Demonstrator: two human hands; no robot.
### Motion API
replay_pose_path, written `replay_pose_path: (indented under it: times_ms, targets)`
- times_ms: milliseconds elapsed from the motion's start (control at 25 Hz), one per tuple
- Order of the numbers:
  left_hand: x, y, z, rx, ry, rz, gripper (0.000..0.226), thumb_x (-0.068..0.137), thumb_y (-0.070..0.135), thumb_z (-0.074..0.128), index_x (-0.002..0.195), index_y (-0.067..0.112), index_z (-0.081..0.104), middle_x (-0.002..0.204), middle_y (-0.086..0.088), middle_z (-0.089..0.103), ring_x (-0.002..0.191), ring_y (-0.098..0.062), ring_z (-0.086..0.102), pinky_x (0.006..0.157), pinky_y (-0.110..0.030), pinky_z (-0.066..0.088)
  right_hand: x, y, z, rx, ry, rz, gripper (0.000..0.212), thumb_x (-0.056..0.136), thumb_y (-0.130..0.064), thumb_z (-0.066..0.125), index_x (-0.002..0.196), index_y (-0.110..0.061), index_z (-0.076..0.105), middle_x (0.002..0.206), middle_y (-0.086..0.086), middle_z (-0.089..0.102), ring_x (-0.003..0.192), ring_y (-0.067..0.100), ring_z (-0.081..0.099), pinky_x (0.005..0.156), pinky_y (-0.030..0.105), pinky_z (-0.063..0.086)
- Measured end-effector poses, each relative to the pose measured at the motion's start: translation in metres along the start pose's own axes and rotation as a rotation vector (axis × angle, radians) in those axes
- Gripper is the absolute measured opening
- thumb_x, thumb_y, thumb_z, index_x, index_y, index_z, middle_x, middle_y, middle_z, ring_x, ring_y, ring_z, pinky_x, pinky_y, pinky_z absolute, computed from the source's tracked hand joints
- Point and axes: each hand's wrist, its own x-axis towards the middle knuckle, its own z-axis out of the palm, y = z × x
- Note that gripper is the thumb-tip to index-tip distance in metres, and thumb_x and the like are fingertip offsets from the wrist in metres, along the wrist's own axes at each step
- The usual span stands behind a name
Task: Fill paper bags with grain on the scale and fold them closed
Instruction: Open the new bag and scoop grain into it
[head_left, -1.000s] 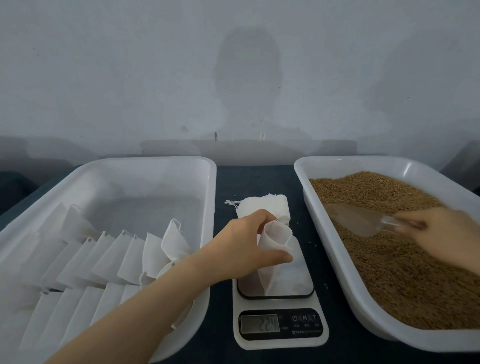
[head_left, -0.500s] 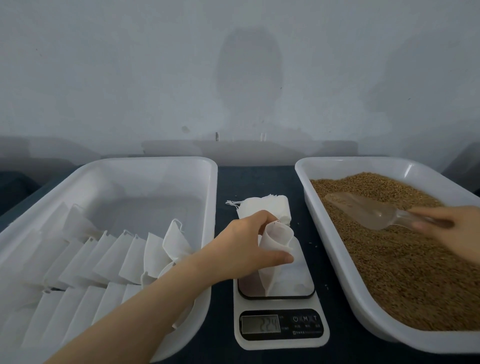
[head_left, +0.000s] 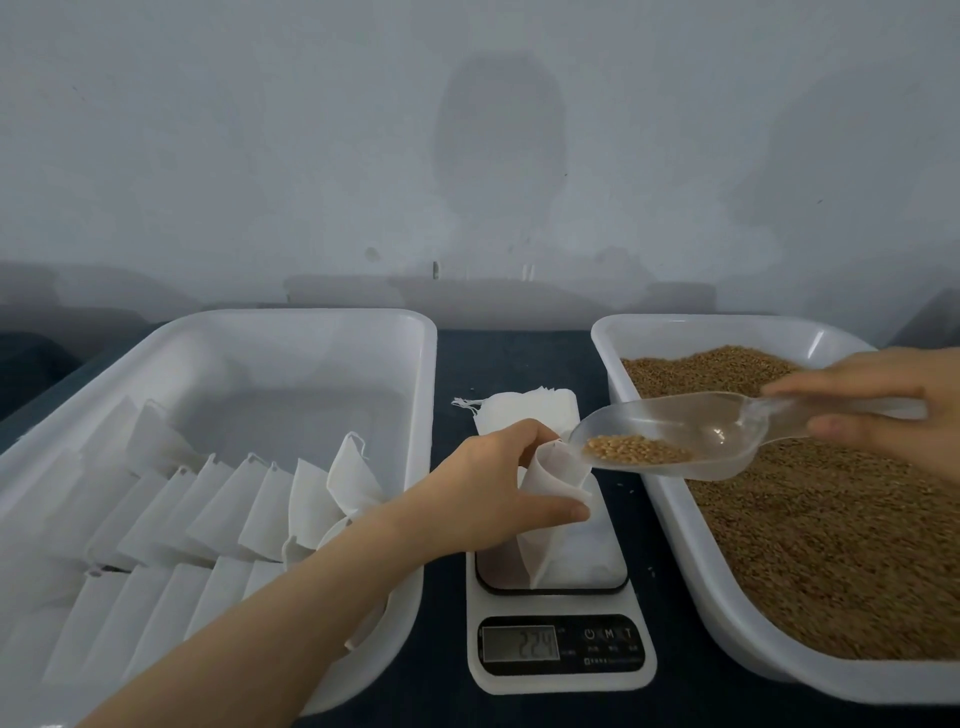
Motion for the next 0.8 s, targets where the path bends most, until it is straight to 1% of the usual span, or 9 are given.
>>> replay_pose_path:
  times_ms: [80, 160, 200, 280, 400, 480, 520, 640, 800]
  targets:
    - [0.0, 0.0, 0.0, -0.013, -0.003, 0.0, 0.05, 0.073, 0.053, 0.073, 0.115, 0.039, 0.05, 0.111, 0.022, 0.059, 0.102, -0.001, 0.057, 0.079, -0.015, 0.046, 0.005, -0.027, -0.01, 0.034, 0.048, -0.065, 0.03, 0.082, -0.065, 0.049, 0.111, -0.068, 0.049, 0.094, -0.035, 0.062, 0.081, 0.005, 0.062, 0.066, 0.033, 0.052]
    - [0.0, 0.001, 0.0, -0.022, -0.008, -0.001, 0.049, 0.074, 0.052, 0.073, 0.115, 0.039, 0.05, 0.112, 0.021, 0.059, 0.102, -0.002, 0.057, 0.079, -0.015, 0.046, 0.013, -0.045, -0.019, -0.014, 0.064, -0.106, 0.026, 0.084, -0.061, 0.049, 0.107, -0.072, 0.047, 0.084, -0.034, 0.063, 0.077, 0.004, 0.059, 0.071, 0.035, 0.045]
    - [0.0, 0.001, 0.0, -0.021, -0.012, 0.0, 0.048, 0.075, 0.051, 0.072, 0.116, 0.039, 0.049, 0.113, 0.02, 0.059, 0.103, -0.003, 0.058, 0.079, -0.015, 0.046, 0.017, -0.052, -0.023, -0.066, 0.061, -0.126, 0.025, 0.084, -0.063, 0.045, 0.108, -0.07, 0.046, 0.082, -0.036, 0.062, 0.079, 0.001, 0.056, 0.075, 0.035, 0.039]
    - [0.001, 0.001, 0.0, -0.023, -0.008, 0.007, 0.048, 0.076, 0.051, 0.071, 0.117, 0.038, 0.049, 0.114, 0.02, 0.059, 0.103, -0.004, 0.058, 0.078, -0.014, 0.046, 0.026, -0.059, -0.029, -0.18, 0.068, -0.169, 0.034, 0.077, -0.062, 0.04, 0.109, -0.061, 0.052, 0.086, -0.035, 0.061, 0.081, 0.007, 0.057, 0.083, 0.037, 0.03]
    - [0.001, 0.001, 0.0, -0.027, 0.001, 0.013, 0.048, 0.076, 0.052, 0.072, 0.116, 0.039, 0.05, 0.114, 0.021, 0.059, 0.102, -0.001, 0.057, 0.076, -0.013, 0.046, 0.038, -0.073, -0.038, -0.319, 0.054, -0.225, 0.022, 0.079, -0.05, 0.055, 0.099, -0.055, 0.063, 0.083, -0.026, 0.065, 0.082, 0.016, 0.059, 0.086, 0.034, 0.02]
    - [0.002, 0.001, 0.0, -0.019, 0.008, 0.018, 0.05, 0.074, 0.053, 0.072, 0.117, 0.039, 0.05, 0.114, 0.021, 0.058, 0.102, -0.001, 0.057, 0.078, -0.013, 0.046, 0.043, -0.083, -0.042, -0.453, 0.105, -0.303, 0.025, 0.073, -0.035, 0.071, 0.094, -0.048, 0.069, 0.078, -0.02, 0.068, 0.077, 0.02, 0.061, 0.08, 0.032, 0.019]
    - [0.002, 0.0, 0.0, -0.017, 0.015, 0.021, 0.051, 0.073, 0.053, 0.073, 0.116, 0.039, 0.05, 0.113, 0.021, 0.058, 0.102, -0.001, 0.057, 0.079, -0.013, 0.046, 0.046, -0.09, -0.043, -0.515, 0.131, -0.343, 0.025, 0.07, -0.032, 0.072, 0.091, -0.045, 0.07, 0.076, -0.017, 0.068, 0.075, 0.022, 0.062, 0.079, 0.033, 0.02]
    - [0.001, -0.002, -0.001, -0.018, 0.039, 0.02, 0.052, 0.07, 0.056, 0.073, 0.114, 0.039, 0.051, 0.111, 0.022, 0.058, 0.102, 0.001, 0.056, 0.079, -0.012, 0.044, 0.049, -0.108, -0.045, -0.604, 0.181, -0.457, 0.019, 0.068, -0.029, 0.065, 0.083, -0.037, 0.073, 0.07, -0.009, 0.068, 0.071, 0.025, 0.062, 0.08, 0.036, 0.022]
    - [0.001, -0.002, 0.0, -0.007, 0.041, 0.024, 0.052, 0.07, 0.056, 0.073, 0.113, 0.038, 0.05, 0.109, 0.022, 0.057, 0.101, 0.001, 0.055, 0.076, -0.01, 0.043, 0.041, -0.12, -0.041, -0.621, 0.289, -0.555, 0.016, 0.07, -0.016, 0.069, 0.083, -0.023, 0.076, 0.072, 0.002, 0.069, 0.07, 0.03, 0.061, 0.086, 0.045, 0.026]
